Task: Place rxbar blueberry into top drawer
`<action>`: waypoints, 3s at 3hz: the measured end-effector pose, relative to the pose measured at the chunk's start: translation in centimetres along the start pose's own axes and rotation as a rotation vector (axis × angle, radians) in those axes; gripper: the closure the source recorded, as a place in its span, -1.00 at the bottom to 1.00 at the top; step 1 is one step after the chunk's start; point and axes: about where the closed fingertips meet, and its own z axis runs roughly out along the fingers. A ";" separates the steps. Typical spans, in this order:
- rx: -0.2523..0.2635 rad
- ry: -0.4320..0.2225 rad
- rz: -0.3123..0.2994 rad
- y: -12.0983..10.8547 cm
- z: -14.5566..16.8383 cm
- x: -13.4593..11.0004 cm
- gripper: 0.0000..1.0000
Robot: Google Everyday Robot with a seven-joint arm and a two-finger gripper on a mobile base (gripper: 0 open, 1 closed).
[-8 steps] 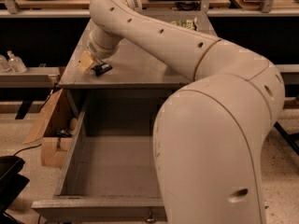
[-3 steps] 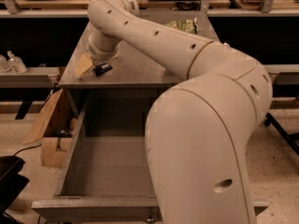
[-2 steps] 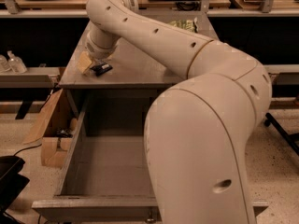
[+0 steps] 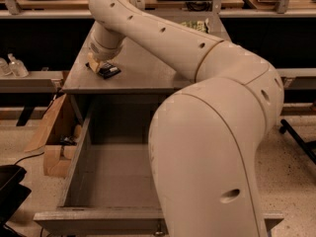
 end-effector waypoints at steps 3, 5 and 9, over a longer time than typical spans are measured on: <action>0.033 -0.031 0.015 -1.4 -2.7 0.9 1.00; 0.074 -0.171 0.045 -0.6 -12.4 5.9 1.00; -0.215 -0.334 0.068 9.9 -9.7 21.0 1.00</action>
Offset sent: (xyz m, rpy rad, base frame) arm 0.0142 -0.0393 0.0289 -0.0201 -0.0522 -0.0585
